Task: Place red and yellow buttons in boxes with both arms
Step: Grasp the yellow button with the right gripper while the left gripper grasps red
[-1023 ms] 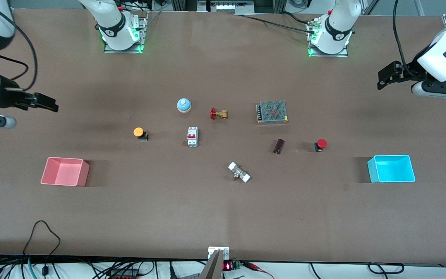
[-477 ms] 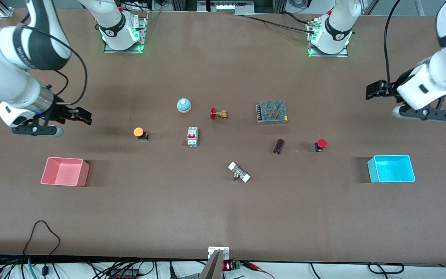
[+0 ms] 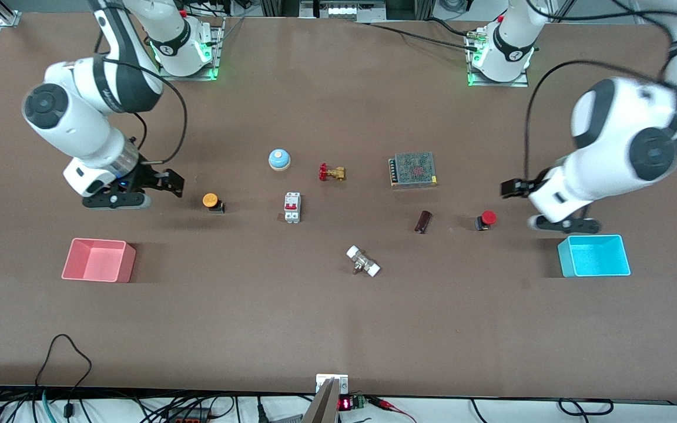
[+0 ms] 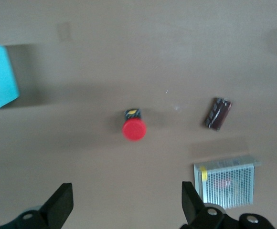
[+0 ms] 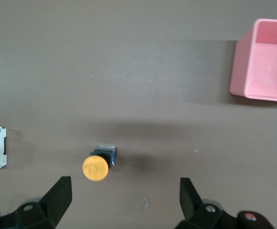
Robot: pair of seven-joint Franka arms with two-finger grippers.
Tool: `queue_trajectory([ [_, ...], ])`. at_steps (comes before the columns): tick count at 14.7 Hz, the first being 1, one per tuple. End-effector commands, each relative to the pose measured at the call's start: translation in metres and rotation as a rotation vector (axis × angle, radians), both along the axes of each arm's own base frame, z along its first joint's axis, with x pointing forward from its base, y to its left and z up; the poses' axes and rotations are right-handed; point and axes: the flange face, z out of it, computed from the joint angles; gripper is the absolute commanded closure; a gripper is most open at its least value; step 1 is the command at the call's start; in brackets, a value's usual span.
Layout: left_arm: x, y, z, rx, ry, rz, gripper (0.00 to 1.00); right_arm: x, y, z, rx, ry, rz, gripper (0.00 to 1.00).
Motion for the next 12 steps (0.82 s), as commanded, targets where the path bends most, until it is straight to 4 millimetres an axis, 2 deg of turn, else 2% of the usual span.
queue_trajectory([
  [1,-0.013,0.005,-0.041,0.015,-0.061,0.010,0.00,0.007,0.007,-0.023,0.017,-0.021,-0.005,0.00],
  [4,-0.017,0.007,-0.091,0.005,-0.078,0.023,0.00,0.008,0.029,-0.052,0.027,-0.027,-0.012,0.00],
  [6,-0.022,0.007,-0.118,-0.003,-0.089,0.029,0.00,0.007,0.040,-0.069,0.031,-0.022,-0.003,0.00],
  [10,-0.028,0.006,-0.149,-0.013,-0.113,0.031,0.00,0.004,0.047,-0.079,0.021,-0.007,0.029,0.00],
  [12,-0.027,0.004,-0.159,-0.017,-0.118,0.030,0.04,0.000,0.048,-0.090,0.017,0.013,0.033,0.00],
])
